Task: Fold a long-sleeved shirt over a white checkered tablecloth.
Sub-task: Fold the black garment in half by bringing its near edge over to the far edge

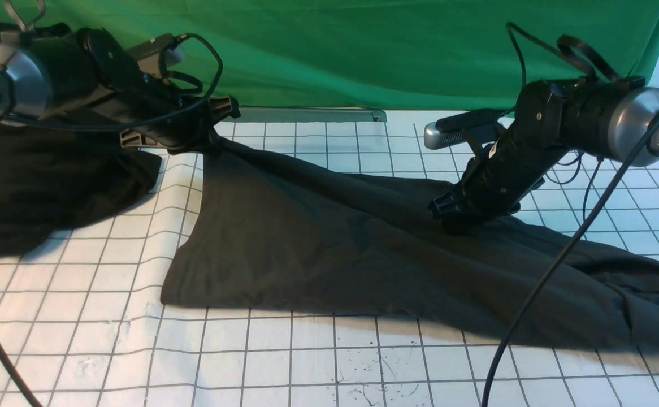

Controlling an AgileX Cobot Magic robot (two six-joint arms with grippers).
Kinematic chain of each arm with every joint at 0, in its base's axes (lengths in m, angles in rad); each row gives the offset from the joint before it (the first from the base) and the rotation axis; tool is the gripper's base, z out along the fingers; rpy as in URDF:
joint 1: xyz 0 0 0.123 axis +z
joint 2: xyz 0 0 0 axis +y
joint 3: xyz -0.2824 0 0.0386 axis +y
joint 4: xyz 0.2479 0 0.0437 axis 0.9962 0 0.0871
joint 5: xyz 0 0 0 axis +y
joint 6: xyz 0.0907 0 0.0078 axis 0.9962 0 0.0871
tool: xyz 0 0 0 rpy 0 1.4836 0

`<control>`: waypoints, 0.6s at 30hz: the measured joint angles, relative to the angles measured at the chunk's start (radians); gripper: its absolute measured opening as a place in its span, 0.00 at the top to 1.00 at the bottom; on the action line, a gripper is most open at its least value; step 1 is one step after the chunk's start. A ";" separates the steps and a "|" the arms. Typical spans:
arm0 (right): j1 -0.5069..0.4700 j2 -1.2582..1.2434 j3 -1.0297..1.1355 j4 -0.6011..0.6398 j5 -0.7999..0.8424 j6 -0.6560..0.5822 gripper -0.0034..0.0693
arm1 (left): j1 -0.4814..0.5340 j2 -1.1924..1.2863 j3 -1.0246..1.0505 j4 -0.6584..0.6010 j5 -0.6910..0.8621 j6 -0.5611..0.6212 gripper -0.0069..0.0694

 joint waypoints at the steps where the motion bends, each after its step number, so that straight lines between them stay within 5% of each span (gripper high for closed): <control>1: 0.000 0.000 -0.004 0.001 0.004 -0.005 0.50 | 0.000 0.000 0.000 0.000 0.000 0.000 0.89; 6: 0.000 0.000 -0.067 0.024 0.047 -0.039 0.50 | 0.000 0.000 0.000 0.000 0.000 0.000 0.89; 13: 0.031 0.004 -0.099 0.041 0.060 -0.084 0.36 | 0.000 0.000 0.000 0.000 0.000 0.000 0.89; 18: 0.045 0.043 -0.099 0.045 -0.017 -0.085 0.38 | 0.000 0.000 0.000 0.001 0.003 0.000 0.89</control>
